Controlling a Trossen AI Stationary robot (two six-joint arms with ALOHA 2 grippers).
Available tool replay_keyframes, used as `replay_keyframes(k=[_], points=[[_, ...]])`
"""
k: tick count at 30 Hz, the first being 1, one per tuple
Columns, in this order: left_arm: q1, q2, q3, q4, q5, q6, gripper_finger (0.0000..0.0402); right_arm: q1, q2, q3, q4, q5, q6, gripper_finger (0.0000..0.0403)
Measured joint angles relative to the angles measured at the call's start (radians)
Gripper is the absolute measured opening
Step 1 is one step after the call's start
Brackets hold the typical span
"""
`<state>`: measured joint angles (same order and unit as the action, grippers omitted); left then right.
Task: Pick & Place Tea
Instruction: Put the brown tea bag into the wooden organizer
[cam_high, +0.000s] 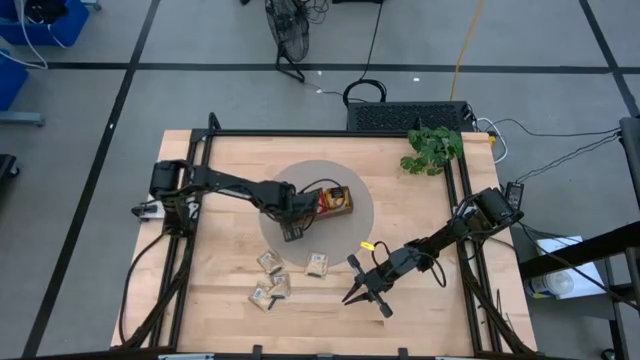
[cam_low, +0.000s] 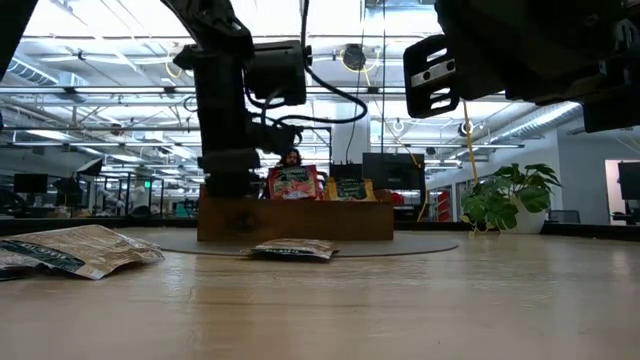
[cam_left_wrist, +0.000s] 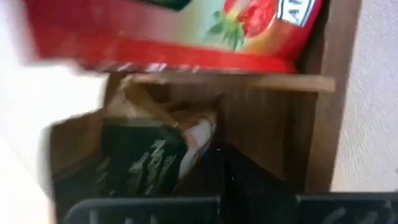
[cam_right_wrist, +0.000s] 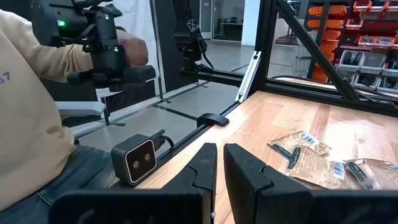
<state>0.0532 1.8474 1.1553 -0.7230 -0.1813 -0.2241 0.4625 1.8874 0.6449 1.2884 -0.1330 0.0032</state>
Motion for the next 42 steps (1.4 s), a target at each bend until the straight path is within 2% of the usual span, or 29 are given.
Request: replay_keyframes(k=[12, 19, 27, 31, 33, 35, 37, 40, 42], points=[[-0.019, 0.007, 0.000, 0.007, -0.057, -0.025, 0.0000, 0.004, 0.000, 0.000, 0.001, 0.000, 0.000, 0.0018], [-0.046, -0.005, 0.000, -0.008, -0.058, 0.016, 0.0007, 0.004, 0.000, 0.000, 0.000, 0.001, 0.000, 0.0018], [-0.077, -0.101, 0.001, -0.035, -0.081, -0.044, 0.0005, 0.004, 0.000, 0.000, -0.003, 0.001, -0.007, 0.0018], [-0.138, -0.209, 0.002, 0.047, -0.116, -0.047, 0.0006, 0.010, 0.000, 0.002, -0.044, 0.038, -0.129, 0.0031], [-0.189, -0.268, 0.000, 0.129, -0.168, -0.001, 0.0013, 0.024, 0.000, 0.024, -0.138, 0.136, -0.199, 0.0052], [-0.240, -0.323, 0.000, 0.203, -0.203, 0.036, 0.0020, 0.039, 0.000, 0.077, -0.304, 0.257, -0.270, 0.0081], [-0.286, -0.366, 0.000, 0.262, -0.211, 0.068, 0.0025, 0.045, 0.000, 0.171, -0.552, 0.345, -0.308, 0.0117], [-0.340, -0.412, 0.000, 0.303, -0.212, 0.102, 0.0027, 0.040, 0.000, 0.357, -1.004, 0.423, -0.308, 0.0167], [-0.369, -0.433, 0.000, 0.321, -0.214, 0.116, 0.0025, 0.022, 0.008, 0.465, -1.211, 0.461, -0.302, 0.0193]])
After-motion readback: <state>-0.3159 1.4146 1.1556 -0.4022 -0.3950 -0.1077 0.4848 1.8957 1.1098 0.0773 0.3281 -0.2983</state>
